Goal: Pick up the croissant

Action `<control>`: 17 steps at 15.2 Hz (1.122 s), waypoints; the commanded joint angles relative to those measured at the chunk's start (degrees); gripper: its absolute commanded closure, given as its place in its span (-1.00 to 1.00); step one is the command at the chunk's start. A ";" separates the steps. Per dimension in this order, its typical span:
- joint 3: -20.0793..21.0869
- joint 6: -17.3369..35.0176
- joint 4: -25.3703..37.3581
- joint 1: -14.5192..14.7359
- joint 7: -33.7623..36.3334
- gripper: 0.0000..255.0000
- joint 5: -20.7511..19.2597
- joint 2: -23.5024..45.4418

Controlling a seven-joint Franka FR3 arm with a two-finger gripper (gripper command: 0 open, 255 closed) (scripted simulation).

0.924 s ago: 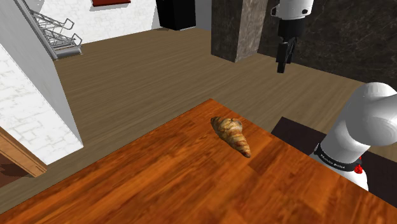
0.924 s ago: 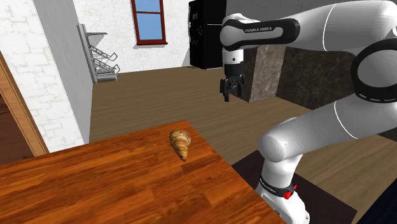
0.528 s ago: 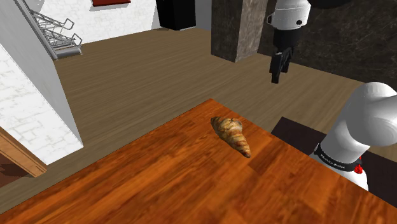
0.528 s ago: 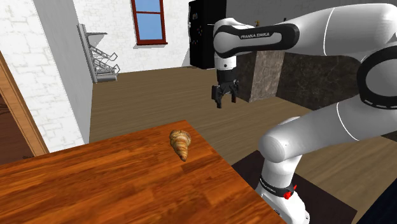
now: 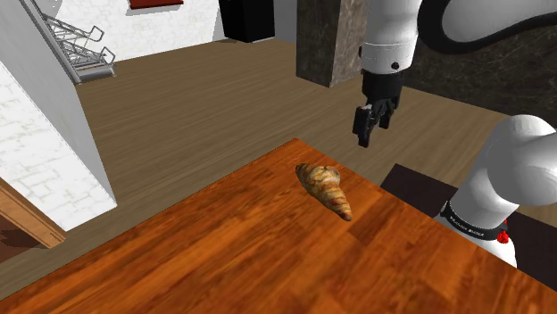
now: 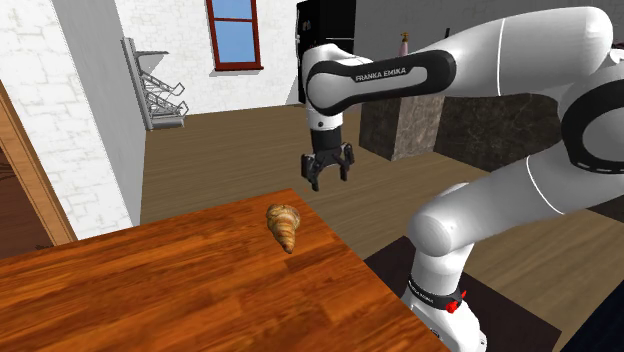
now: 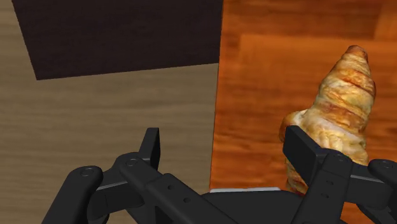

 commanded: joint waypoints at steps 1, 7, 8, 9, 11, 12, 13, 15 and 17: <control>3.56 2.49 -0.26 0.45 4.48 -1.00 1.94 1.65; 14.15 9.19 2.97 -0.14 17.34 -1.00 4.97 9.94; 15.99 10.32 3.83 -0.54 19.57 -1.00 5.06 11.68; 17.84 11.45 4.78 -1.02 21.86 -1.00 4.97 13.54; 21.00 13.29 6.54 -2.02 25.83 -1.00 4.44 16.86; 21.25 14.13 5.99 -2.03 25.92 -1.00 4.46 17.16; 21.51 14.98 5.44 -2.06 26.01 -1.00 4.49 17.47; 22.06 16.69 4.39 -2.15 26.21 -1.00 4.52 18.15; 22.63 18.43 3.38 -2.27 26.43 -1.00 4.52 18.91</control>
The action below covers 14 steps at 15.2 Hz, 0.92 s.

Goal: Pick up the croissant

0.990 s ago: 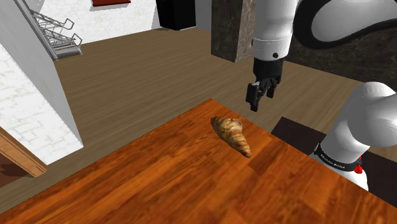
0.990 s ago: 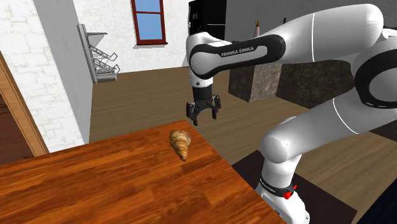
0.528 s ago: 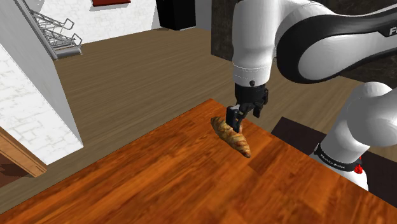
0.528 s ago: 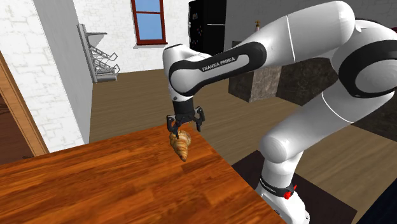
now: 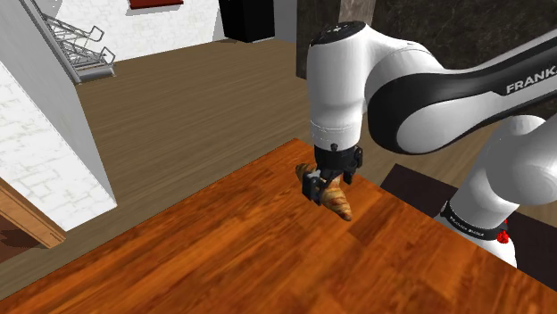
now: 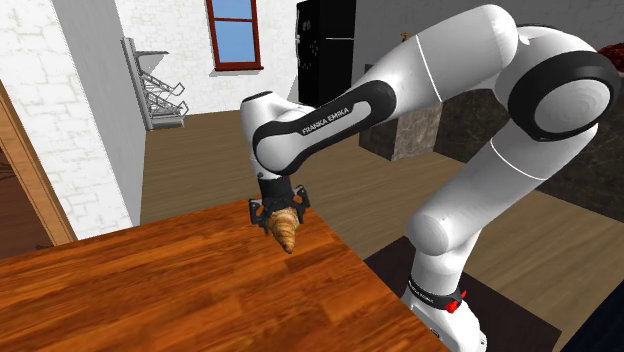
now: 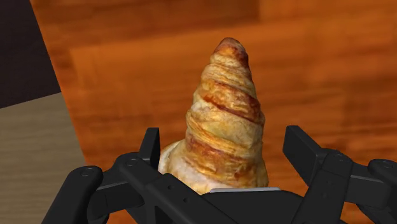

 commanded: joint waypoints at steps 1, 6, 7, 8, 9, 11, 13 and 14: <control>0.62 1.80 -0.95 -0.16 0.28 -1.00 -0.05 0.86; 0.89 2.37 -1.05 -0.31 0.46 1.00 -0.18 1.34; 0.89 2.35 -1.02 -0.31 0.46 1.00 -0.19 1.35; 0.90 2.34 -0.99 -0.32 0.48 1.00 -0.20 1.38; 0.89 2.35 -1.00 -0.32 0.47 1.00 -0.20 1.37; 0.89 2.34 -0.99 -0.33 0.47 1.00 -0.20 1.38; 0.78 2.31 -1.23 -0.20 0.36 1.00 -0.07 1.11; 0.48 1.43 -0.75 -0.11 0.23 1.00 -0.04 0.68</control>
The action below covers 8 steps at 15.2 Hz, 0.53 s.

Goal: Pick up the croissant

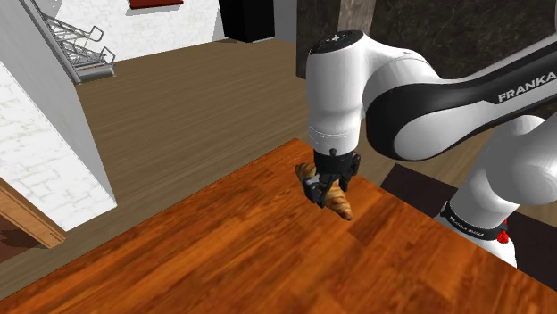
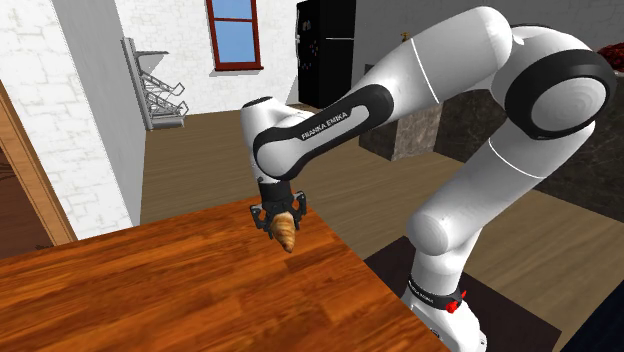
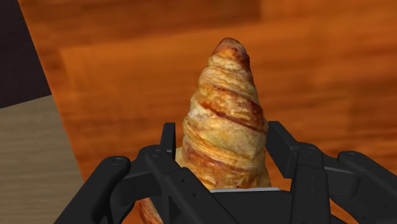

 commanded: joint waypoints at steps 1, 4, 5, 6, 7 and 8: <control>-0.44 -1.30 0.64 0.13 -0.23 1.00 0.06 -0.63; -1.28 -3.88 2.18 0.29 -0.56 1.00 0.04 -1.71; -1.55 -4.73 2.72 0.32 -0.65 1.00 0.02 -2.04; -1.81 -5.58 3.27 0.35 -0.74 1.00 -0.01 -2.34; -2.07 -6.41 3.83 0.38 -0.82 1.00 -0.05 -2.63; -2.32 -7.24 4.40 0.40 -0.89 1.00 -0.10 -2.90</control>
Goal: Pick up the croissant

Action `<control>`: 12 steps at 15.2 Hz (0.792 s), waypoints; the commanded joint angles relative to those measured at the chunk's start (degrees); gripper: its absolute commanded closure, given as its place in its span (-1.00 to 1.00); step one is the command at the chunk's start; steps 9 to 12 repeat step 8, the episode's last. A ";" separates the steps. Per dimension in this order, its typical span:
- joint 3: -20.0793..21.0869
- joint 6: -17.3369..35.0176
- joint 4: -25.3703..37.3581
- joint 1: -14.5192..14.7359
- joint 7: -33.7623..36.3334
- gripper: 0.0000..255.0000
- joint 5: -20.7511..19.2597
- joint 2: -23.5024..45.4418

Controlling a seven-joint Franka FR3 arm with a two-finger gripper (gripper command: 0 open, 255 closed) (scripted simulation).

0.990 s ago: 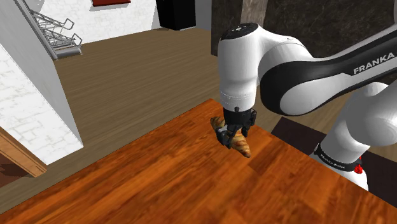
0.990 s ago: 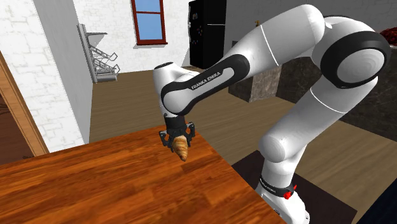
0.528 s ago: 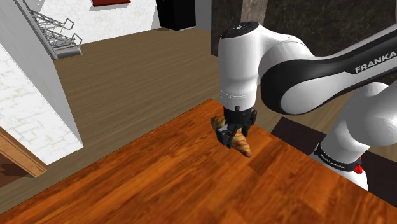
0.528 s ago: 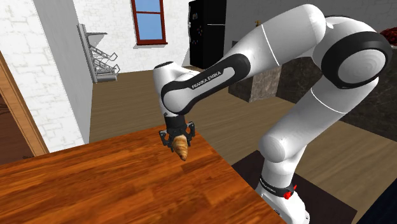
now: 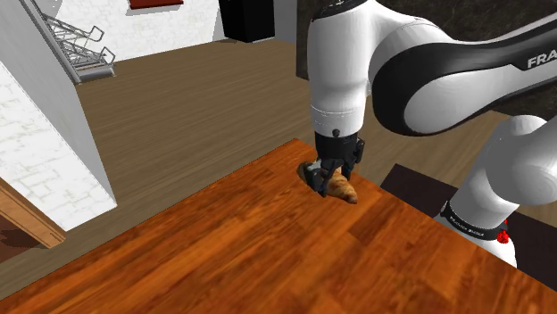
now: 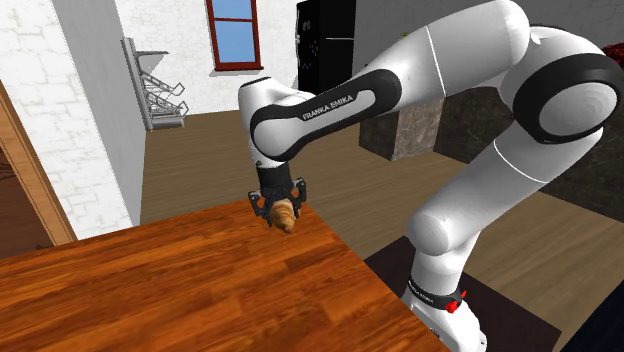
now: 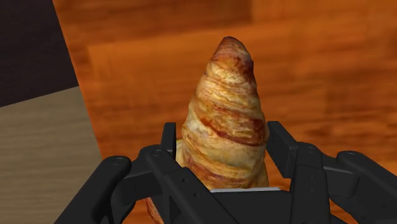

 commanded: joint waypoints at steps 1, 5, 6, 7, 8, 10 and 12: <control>-0.56 -1.66 1.08 0.03 -0.22 1.00 -0.10 -0.59; -1.49 -4.91 3.51 0.03 -0.46 1.00 -0.35 -1.43; -1.71 -5.71 4.15 0.02 -0.50 1.00 -0.43 -1.60; -1.75 -5.83 4.24 0.03 -0.51 1.00 -0.44 -1.63; -1.74 -5.83 4.24 0.02 -0.51 1.00 -0.44 -1.62; -1.74 -5.83 4.24 0.02 -0.51 1.00 -0.44 -1.62; -1.74 -5.83 4.24 0.02 -0.51 1.00 -0.44 -1.62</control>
